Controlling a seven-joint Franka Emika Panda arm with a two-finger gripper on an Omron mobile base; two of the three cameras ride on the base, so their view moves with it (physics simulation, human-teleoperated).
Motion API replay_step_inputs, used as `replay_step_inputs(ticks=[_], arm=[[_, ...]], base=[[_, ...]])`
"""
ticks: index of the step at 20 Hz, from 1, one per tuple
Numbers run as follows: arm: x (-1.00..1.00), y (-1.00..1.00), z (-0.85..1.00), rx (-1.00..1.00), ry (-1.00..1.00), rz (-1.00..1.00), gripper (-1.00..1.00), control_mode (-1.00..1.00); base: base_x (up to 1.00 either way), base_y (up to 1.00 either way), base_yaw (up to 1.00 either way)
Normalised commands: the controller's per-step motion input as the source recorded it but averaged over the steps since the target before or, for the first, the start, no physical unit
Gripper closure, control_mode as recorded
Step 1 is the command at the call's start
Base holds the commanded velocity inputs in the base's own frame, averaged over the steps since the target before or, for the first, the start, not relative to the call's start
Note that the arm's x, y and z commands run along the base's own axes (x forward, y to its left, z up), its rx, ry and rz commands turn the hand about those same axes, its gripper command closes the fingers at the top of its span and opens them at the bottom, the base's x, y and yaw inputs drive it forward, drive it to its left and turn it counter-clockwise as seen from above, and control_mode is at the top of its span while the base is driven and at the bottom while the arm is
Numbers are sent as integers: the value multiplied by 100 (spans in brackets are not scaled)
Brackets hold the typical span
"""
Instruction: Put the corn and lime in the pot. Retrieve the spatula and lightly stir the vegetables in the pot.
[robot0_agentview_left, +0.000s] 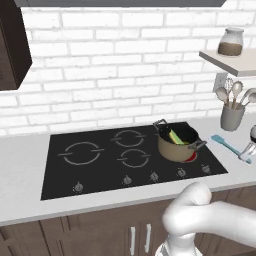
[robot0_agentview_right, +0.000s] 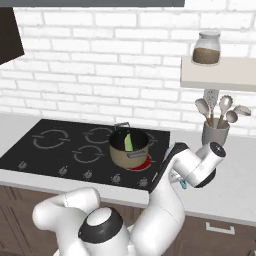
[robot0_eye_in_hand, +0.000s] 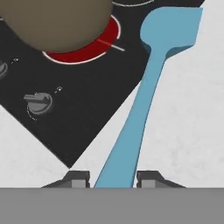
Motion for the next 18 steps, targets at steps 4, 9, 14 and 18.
replay_step_inputs(ticks=[4,9,14,18], arm=[[-7,16,100,-6,-3,1,100,-100],[-27,44,100,-33,-5,10,100,-100],[-28,38,100,-54,-11,20,100,-100],[-16,81,75,-60,-7,34,100,-100]], base=[[0,0,0],[0,0,0],[0,0,0],[0,0,0]])
